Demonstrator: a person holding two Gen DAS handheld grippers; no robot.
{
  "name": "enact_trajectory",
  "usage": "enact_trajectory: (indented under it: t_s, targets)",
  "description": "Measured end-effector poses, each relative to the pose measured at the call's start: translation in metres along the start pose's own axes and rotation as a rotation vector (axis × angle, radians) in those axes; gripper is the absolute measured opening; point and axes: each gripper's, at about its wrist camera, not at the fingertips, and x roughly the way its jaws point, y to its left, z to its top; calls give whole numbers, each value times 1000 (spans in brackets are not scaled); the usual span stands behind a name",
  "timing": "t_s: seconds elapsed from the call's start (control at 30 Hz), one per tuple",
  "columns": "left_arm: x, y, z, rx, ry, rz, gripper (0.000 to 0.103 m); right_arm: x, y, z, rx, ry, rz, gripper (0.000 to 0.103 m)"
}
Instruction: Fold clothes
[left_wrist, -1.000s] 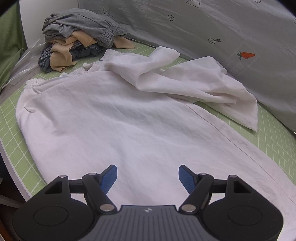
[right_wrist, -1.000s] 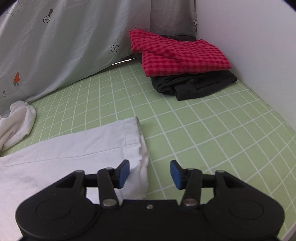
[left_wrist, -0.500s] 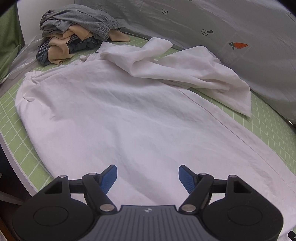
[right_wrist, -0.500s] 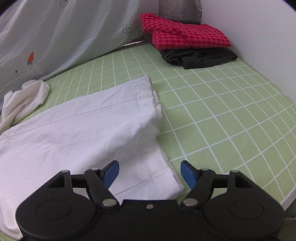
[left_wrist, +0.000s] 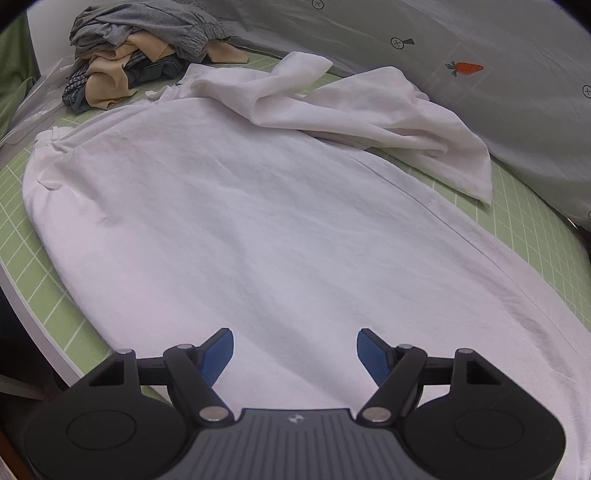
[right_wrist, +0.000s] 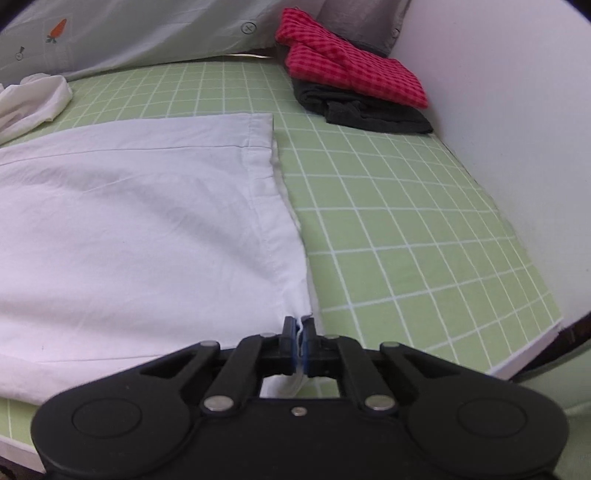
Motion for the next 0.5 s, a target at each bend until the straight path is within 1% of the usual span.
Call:
enact_trajectory:
  t_s: [0.07,0.13,0.17,0.2,0.23,0.27,0.3,0.37,0.43,0.5]
  targets:
    - [2,2,1,7,9,1,75,-2,5,1,-39,2,-24,5]
    - [2,5,3,22,6,2,75,-3,8,4,-37,0,-40,6]
    - [1,6,5,30,-1,4,75,-4,9,8,-24,-9,-48,11]
    - [-1,9,7,36,-9,7,75,-5,10,13,-10,-19,-55,20]
    - [-3,11,9,41,-18,11,75,-7,11,17,4,-29,-63,27]
    - [-5,15,11,42,-25,16,75,-8,12,22,18,-39,-70,41]
    - [-7,19,14,39,-32,24,75,-10,14,29,28,-55,-70,50]
    - [-10,31,22,19,-44,44,75,-14,20,45,45,-90,-68,56]
    - [-10,43,31,-3,-49,59,75,-16,30,61,59,-117,-37,63]
    - [-9,57,41,-24,-53,77,75,-15,43,76,77,-138,6,74]
